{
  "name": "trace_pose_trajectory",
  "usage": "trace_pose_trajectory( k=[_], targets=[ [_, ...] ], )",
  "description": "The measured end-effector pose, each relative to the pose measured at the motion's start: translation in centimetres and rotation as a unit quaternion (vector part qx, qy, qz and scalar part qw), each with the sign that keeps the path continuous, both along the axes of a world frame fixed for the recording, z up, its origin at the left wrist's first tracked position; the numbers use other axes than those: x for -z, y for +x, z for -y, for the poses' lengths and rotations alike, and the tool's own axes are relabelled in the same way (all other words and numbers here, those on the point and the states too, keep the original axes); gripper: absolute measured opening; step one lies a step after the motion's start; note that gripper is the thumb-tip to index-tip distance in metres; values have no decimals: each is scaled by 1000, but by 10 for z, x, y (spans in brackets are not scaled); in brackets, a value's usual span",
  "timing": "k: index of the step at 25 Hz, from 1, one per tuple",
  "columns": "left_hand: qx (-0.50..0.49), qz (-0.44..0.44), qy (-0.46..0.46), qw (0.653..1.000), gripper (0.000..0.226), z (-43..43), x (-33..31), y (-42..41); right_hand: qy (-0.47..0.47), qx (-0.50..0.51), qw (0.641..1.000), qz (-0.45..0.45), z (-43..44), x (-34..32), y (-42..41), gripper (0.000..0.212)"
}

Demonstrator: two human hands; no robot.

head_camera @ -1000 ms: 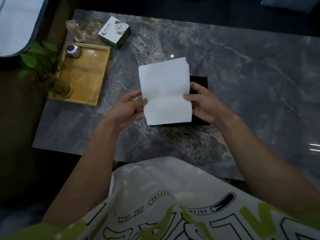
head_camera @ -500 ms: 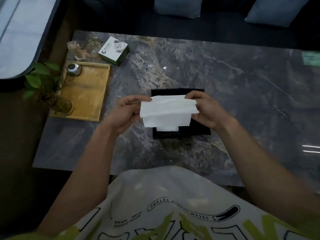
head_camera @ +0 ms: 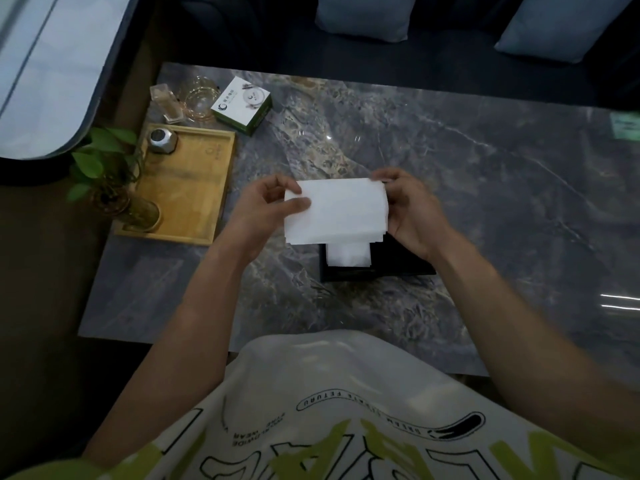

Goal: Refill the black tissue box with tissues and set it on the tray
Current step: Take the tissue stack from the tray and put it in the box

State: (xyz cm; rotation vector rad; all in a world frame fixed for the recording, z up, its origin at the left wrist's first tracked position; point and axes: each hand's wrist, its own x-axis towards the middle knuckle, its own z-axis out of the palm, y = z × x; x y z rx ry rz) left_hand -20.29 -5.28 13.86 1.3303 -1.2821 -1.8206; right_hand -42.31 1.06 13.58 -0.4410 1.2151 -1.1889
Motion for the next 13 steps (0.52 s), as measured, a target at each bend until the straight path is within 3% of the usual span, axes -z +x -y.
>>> trace_pose_trajectory(
  k=[3,7,13],
  targets=[
    [-7,-5,-5,1000,26,0,3,0,19,-9,999,-33,-2,2,3,16],
    [-1,-19,-2,1000,32,-1,6,0,27,-94,985,-141,-9,14,-1,45],
    [148,96,7,984,35,2,3,-1,-13,-174,963,-203,0,-3,-2,42]
  ],
)
